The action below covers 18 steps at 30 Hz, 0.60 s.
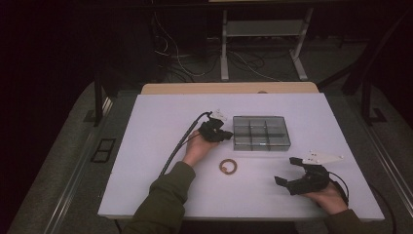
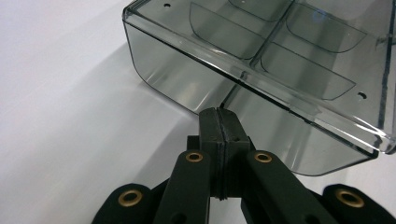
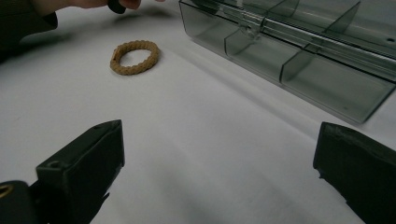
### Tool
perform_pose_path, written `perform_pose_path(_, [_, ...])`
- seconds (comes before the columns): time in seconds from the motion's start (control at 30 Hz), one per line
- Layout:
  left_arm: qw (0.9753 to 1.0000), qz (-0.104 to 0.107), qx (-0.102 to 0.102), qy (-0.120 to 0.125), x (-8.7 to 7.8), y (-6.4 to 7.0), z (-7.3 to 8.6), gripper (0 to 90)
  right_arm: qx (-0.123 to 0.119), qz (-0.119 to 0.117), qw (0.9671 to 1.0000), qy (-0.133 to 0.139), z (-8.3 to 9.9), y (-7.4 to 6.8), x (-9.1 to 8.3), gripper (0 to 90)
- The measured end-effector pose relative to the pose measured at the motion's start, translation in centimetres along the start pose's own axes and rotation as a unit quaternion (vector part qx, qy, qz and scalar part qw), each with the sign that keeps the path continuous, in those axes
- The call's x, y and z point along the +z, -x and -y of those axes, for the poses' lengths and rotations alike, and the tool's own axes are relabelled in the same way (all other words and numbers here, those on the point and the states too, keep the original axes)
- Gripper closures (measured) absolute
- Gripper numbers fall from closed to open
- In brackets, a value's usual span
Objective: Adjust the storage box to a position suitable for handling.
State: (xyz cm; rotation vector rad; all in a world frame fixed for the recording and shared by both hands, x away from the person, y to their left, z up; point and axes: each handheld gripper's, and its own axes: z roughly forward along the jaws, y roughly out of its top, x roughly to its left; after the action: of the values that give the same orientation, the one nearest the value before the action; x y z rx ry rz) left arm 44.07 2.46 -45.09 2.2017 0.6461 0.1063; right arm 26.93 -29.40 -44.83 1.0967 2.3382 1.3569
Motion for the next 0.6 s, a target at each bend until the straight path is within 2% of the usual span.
perform_pose_path(0.1, [1.0,0.004,0.006,0.001,0.5,0.2,-0.3,89.1,0.0,-0.001,1.0,0.0,0.0,0.0,0.0,1.6])
perform_pose_path(0.17, [1.0,0.005,0.001,-0.001,0.5,0.3,-0.4,89.1,0.001,-0.001,1.0,0.001,0.0,0.0,0.0,1.6])
perform_pose_path(0.23, [0.9999,0.007,0.014,-0.006,0.7,0.3,-0.6,89.1,0.001,-0.001,1.0,0.001,0.0,0.0,0.0,1.5])
perform_pose_path(0.33, [1.0,0.007,0.006,0.004,0.9,0.5,-0.6,89.1,0.002,-0.002,1.0,0.001,-0.1,0.0,0.1,1.6])
perform_pose_path(0.47, [1.0,0.003,0.001,0.005,0.1,0.6,-0.4,89.0,0.005,-0.004,1.0,0.004,-0.5,0.1,0.1,1.5])
perform_pose_path(0.5, [0.9999,0.001,-0.004,0.011,-0.7,0.6,-0.1,88.8,0.002,-0.006,1.0,0.007,-0.7,0.1,0.1,1.6])
perform_pose_path(0.53, [0.9999,0.001,-0.004,0.011,-0.7,0.6,-0.1,86.1,0.002,-0.006,1.0,0.007,-0.7,0.1,0.1,1.6])
perform_pose_path(0.6, [0.9997,-0.001,-0.01,0.022,-1.9,0.6,0.6,83.5,-0.006,-0.004,0.9999,0.008,-1.6,0.3,0.1,7.0])
